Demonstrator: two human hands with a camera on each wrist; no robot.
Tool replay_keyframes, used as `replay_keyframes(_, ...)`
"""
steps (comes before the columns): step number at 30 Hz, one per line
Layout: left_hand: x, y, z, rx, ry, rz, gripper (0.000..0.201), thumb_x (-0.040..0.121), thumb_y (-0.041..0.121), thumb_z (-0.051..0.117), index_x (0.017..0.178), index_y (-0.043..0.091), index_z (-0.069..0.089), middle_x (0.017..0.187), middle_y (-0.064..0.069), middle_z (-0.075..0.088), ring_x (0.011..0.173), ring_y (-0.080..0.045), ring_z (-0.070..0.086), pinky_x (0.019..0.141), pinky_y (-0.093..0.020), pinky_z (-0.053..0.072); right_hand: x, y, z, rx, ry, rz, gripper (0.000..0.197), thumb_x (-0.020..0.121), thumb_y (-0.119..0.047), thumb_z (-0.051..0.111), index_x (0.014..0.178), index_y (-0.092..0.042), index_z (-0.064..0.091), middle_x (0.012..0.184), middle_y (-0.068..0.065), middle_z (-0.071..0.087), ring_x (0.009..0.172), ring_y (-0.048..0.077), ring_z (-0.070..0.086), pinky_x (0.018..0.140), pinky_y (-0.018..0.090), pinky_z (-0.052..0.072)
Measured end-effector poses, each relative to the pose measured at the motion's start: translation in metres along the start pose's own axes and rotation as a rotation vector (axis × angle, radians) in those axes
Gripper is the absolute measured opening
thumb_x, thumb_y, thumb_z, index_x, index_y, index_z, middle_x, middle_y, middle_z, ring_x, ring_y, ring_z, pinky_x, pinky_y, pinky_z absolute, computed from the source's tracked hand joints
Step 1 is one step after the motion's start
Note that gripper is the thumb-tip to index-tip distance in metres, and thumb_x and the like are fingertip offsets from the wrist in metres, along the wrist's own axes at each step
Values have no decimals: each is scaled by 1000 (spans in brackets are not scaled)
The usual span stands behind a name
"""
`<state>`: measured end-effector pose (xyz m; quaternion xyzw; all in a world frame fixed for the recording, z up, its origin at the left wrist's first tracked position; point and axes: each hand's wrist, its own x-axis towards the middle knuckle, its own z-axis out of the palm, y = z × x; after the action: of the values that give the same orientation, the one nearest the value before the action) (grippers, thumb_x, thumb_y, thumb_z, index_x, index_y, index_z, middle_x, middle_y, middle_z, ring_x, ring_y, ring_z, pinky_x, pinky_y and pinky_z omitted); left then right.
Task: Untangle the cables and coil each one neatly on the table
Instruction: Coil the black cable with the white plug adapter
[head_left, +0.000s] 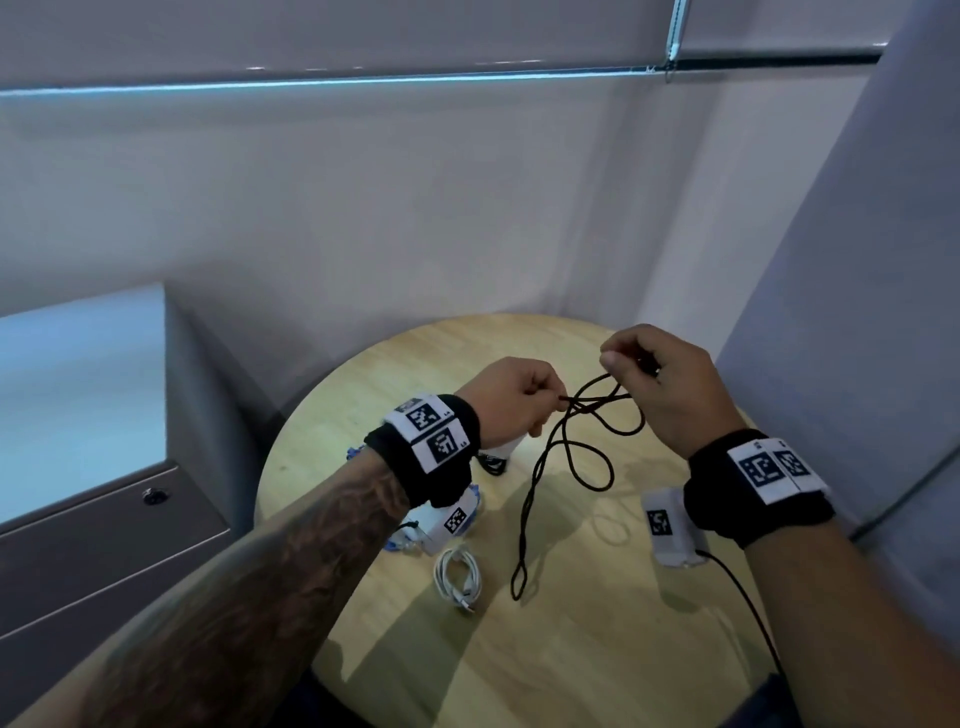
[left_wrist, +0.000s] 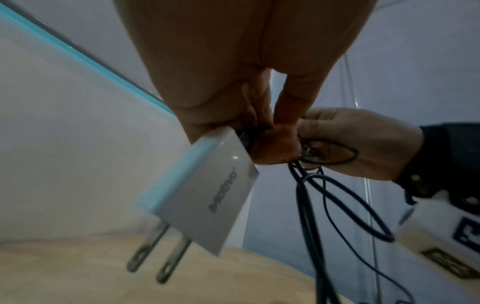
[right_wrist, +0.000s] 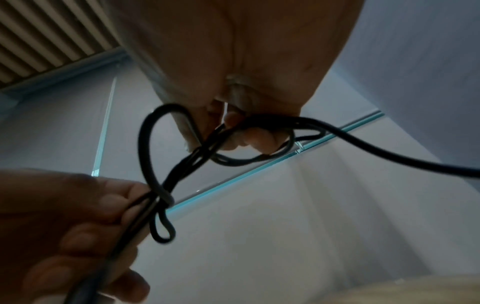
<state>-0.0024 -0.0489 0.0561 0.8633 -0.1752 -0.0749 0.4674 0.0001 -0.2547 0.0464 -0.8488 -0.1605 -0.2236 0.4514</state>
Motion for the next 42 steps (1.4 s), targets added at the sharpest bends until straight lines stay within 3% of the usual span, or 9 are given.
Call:
replay_keyframes(4,2,1,11,155,-1,58,19,93,36,59,89,20,69,87,-1,71,81,-16,63,84,-37,52,0,-9,-3,63,73,9,2,91,-19,70,90,-19,68,77,-4,65,65,1,52,63,9,41)
replay_keyframes(8,5,2,-7,-40,94,128,17,95,25,61,92,16,74,86,-5,72,73,-13,60,73,-36,53,9,22,-21,20,199,164,7,93,-24,66,89,-19,65,78,-4,65,74,12,57,69,26,45)
replay_keyframes(15,-1,0,-49,-840,362,96,19,97,11,50,82,10,62,52,9,46,41,-6,32,69,-30,47,-2,109,-26,-497,-129,592,13,99,-23,57,95,-12,62,99,11,63,84,31,53,76,38,45)
replay_keyframes(20,-7,-7,-65,-783,344,35,15,96,14,55,86,7,63,52,7,32,43,-7,29,67,-32,50,-9,116,-34,-704,-363,689,21,95,-29,63,96,-8,67,111,16,68,94,32,59,90,42,50)
replay_keyframes(24,-3,-6,-39,-696,196,41,14,96,8,53,87,4,63,53,4,36,44,-10,32,64,-34,53,-1,46,-17,-139,-23,365,15,98,-33,58,99,-20,65,102,-6,68,95,13,63,88,25,47)
replay_keyframes(28,6,-1,-18,-751,176,44,15,98,6,51,88,2,62,57,-1,46,48,-14,45,61,-34,56,-2,-26,17,668,-144,440,27,101,-18,43,111,-12,67,104,11,76,104,20,71,98,29,45)
replay_keyframes(31,6,-1,-13,-777,206,24,13,97,4,51,90,2,62,61,-3,51,49,-15,49,59,-32,55,-4,-33,21,682,-96,484,28,97,-9,39,108,-6,64,96,19,75,96,26,73,96,36,45)
replay_keyframes(36,1,-9,-14,-592,234,-28,10,97,11,53,92,8,61,55,6,39,47,-10,30,52,-25,31,-4,-26,11,502,-147,346,45,101,-51,41,96,-18,71,84,6,76,92,19,71,98,38,43)
replay_keyframes(42,-5,-22,-29,-712,294,-28,23,99,18,49,80,10,60,52,8,28,46,-10,25,53,-27,27,9,16,-9,372,155,507,33,100,-23,53,69,-13,56,62,7,47,54,21,52,68,34,48)
